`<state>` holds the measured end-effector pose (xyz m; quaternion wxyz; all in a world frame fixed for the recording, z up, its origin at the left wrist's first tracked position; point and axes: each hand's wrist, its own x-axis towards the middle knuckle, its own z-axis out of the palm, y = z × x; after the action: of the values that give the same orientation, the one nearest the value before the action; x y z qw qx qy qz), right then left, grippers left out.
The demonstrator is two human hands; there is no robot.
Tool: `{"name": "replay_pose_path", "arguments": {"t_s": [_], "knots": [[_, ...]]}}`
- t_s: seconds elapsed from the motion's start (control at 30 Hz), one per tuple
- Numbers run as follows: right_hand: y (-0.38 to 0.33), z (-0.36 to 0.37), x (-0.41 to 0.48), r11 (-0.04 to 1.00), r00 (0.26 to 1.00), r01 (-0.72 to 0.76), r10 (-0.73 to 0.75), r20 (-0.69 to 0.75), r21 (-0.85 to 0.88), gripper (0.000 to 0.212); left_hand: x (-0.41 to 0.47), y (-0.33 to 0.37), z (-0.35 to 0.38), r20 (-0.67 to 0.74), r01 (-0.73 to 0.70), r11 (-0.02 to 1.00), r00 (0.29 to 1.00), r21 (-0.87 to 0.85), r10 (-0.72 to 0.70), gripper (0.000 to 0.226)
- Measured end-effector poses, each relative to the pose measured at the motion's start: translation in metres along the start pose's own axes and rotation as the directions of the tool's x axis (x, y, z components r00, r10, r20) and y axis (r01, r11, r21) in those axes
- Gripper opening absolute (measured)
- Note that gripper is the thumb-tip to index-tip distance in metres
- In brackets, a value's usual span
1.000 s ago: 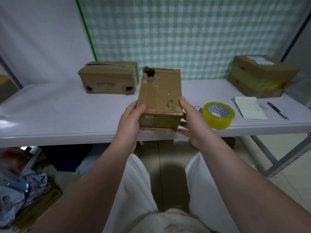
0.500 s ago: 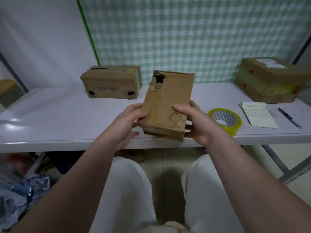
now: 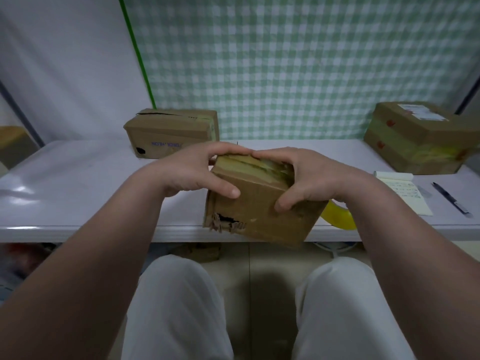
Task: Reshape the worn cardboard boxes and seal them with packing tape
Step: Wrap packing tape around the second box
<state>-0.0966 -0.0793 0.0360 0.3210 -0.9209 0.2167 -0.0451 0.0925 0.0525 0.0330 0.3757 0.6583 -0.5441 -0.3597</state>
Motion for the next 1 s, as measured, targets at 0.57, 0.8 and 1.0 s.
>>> {"name": "replay_pose_path", "arguments": {"t_s": [0.57, 0.8, 1.0], "knots": [[0.036, 0.077, 0.003, 0.852, 0.852, -0.015, 0.285, -0.439, 0.523, 0.039, -0.003, -0.040, 0.086, -0.205, 0.004, 0.313, 0.745, -0.950, -0.635, 0.035], [0.054, 0.086, 0.013, 0.805, 0.867, 0.003, 0.294, -0.403, 0.594, 0.030, 0.000, -0.040, 0.087, -0.245, 0.209, 0.499, 0.675, -0.841, -0.696, 0.022], [0.061, 0.081, 0.023, 0.832, 0.880, 0.041, 0.232, -0.414, 0.554, 0.031, 0.015, -0.054, 0.079, -0.585, 0.331, 0.903, 0.688, -0.274, -0.430, 0.053]]}}
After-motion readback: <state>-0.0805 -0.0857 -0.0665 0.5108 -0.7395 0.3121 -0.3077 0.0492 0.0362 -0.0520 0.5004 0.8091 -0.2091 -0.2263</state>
